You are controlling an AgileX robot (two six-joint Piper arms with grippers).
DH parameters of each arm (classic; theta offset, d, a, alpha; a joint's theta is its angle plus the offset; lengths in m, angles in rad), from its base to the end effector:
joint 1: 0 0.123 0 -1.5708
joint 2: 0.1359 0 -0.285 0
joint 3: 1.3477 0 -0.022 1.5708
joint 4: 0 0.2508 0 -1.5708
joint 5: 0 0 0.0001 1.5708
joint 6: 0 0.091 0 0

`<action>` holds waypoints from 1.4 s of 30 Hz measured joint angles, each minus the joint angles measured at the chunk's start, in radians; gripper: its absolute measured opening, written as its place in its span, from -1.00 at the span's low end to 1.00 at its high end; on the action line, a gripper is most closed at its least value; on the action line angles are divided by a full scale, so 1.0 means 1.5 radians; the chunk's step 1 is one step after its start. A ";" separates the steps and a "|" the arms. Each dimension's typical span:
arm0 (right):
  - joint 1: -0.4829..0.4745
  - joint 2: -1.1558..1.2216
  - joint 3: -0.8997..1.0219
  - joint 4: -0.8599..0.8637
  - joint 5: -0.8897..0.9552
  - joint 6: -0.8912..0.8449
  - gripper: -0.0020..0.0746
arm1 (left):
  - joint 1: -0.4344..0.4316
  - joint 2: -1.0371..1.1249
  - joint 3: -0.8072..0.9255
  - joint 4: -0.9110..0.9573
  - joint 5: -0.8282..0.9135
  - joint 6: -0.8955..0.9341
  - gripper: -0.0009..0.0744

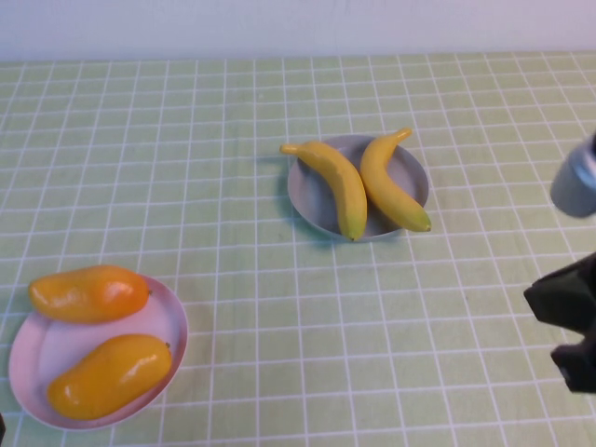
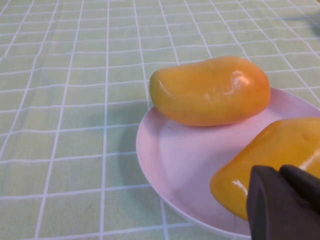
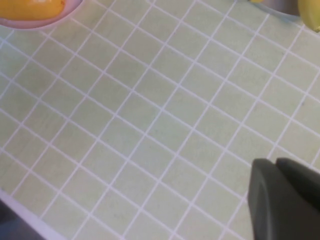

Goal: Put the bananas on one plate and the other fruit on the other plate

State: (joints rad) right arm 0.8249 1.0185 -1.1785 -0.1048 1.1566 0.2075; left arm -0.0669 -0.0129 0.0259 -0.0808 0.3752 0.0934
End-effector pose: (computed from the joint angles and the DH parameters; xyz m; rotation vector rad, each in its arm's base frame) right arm 0.1274 0.1250 0.3949 -0.7698 2.3760 0.3032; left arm 0.0522 -0.0062 0.1715 0.1000 1.8683 -0.0613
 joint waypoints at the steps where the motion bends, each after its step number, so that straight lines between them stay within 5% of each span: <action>1: 0.000 -0.018 0.031 -0.001 -0.026 0.000 -0.99 | 0.000 0.000 0.000 0.000 0.000 0.000 -0.98; 6: -0.038 -0.105 0.206 -0.010 -0.196 0.000 -0.99 | 0.000 0.000 0.000 0.000 0.000 0.000 -0.98; 14: -0.281 -0.291 0.542 0.018 -0.558 0.000 -0.99 | 0.000 0.000 0.000 0.000 0.000 0.000 -0.98; 20: -0.395 -0.451 0.731 0.017 -0.730 0.000 -0.99 | 0.000 0.000 0.000 0.000 0.000 0.000 -0.98; 28: -0.462 -0.609 0.802 0.014 -0.752 0.000 -0.99 | 0.000 0.000 0.000 0.000 0.000 0.000 -0.98; 42: -0.466 -0.684 0.802 0.009 -0.545 0.000 -0.99 | 0.000 0.000 0.000 0.000 0.000 0.000 -0.98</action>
State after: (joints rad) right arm 0.1252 -0.0080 0.0239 -0.0917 0.3393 0.2075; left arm -0.0669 -0.0129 0.0259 -0.0808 0.3752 0.0934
